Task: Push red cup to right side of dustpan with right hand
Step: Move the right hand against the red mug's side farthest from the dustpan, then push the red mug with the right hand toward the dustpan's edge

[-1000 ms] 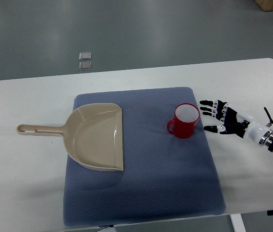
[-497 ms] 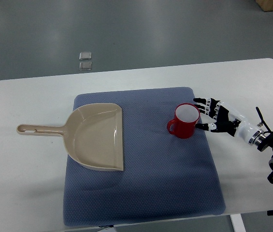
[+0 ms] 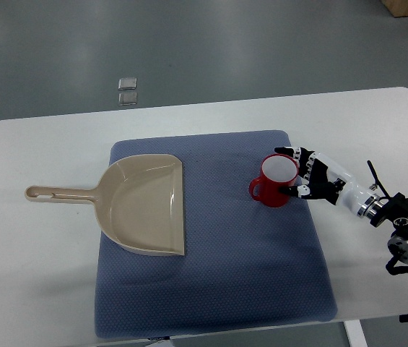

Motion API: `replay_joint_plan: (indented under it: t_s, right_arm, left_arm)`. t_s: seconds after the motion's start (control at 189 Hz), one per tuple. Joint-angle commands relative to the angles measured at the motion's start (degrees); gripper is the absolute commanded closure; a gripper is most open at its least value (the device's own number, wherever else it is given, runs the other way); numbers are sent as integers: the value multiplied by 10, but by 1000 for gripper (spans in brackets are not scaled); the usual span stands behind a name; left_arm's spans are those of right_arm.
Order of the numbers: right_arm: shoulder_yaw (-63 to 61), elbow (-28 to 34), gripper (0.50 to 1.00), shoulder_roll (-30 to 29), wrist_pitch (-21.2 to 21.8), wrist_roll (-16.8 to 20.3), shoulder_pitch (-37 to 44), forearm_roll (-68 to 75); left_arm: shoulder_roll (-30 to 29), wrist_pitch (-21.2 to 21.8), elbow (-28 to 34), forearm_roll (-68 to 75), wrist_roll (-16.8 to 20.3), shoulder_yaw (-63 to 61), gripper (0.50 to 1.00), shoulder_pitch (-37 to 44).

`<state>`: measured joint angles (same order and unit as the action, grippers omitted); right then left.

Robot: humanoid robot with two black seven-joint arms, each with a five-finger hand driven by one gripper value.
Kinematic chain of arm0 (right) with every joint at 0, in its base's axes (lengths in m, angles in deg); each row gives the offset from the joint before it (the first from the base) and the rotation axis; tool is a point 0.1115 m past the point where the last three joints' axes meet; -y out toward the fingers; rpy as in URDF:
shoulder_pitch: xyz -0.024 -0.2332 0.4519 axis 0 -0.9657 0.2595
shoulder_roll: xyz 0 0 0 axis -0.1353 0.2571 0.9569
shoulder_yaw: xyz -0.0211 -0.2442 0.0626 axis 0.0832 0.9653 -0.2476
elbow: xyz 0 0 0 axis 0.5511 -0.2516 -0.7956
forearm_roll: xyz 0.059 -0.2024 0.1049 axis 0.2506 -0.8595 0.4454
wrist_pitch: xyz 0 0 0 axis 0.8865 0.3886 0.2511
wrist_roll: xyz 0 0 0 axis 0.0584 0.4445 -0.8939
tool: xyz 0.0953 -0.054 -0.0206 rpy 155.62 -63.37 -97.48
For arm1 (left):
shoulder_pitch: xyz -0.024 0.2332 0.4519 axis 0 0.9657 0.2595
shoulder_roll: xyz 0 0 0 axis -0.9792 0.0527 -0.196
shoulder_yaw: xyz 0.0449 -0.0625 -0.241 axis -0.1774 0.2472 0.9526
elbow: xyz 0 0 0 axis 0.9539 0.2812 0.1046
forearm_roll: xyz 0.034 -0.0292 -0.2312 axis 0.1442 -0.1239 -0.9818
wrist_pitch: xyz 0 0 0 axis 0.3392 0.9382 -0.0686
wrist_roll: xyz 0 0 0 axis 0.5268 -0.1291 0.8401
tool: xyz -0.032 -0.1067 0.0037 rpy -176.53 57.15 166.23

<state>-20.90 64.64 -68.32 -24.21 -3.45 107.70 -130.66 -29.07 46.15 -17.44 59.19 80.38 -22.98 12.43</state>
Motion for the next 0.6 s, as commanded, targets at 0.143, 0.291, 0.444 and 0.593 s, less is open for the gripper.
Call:
replay_joint_plan:
  t_s: [0.143, 0.291, 0.444, 0.593]
  right_arm:
    - [8, 1, 570, -2, -1, 0, 0, 0]
    - [12, 1, 570, -12, -7, 0, 0, 0]
    - [19, 1, 570, -20, -15, 0, 2, -2]
    - [33, 2, 570, -30, -25, 0, 10, -2]
  left_arm:
    - [0, 0, 0, 0, 0, 0, 500, 1]
    - [0, 0, -1, 0, 0, 0, 500, 1]
    - [0, 0, -1, 0, 0, 0, 500, 0]
    - [0, -1, -2, 0, 0, 0, 500, 0]
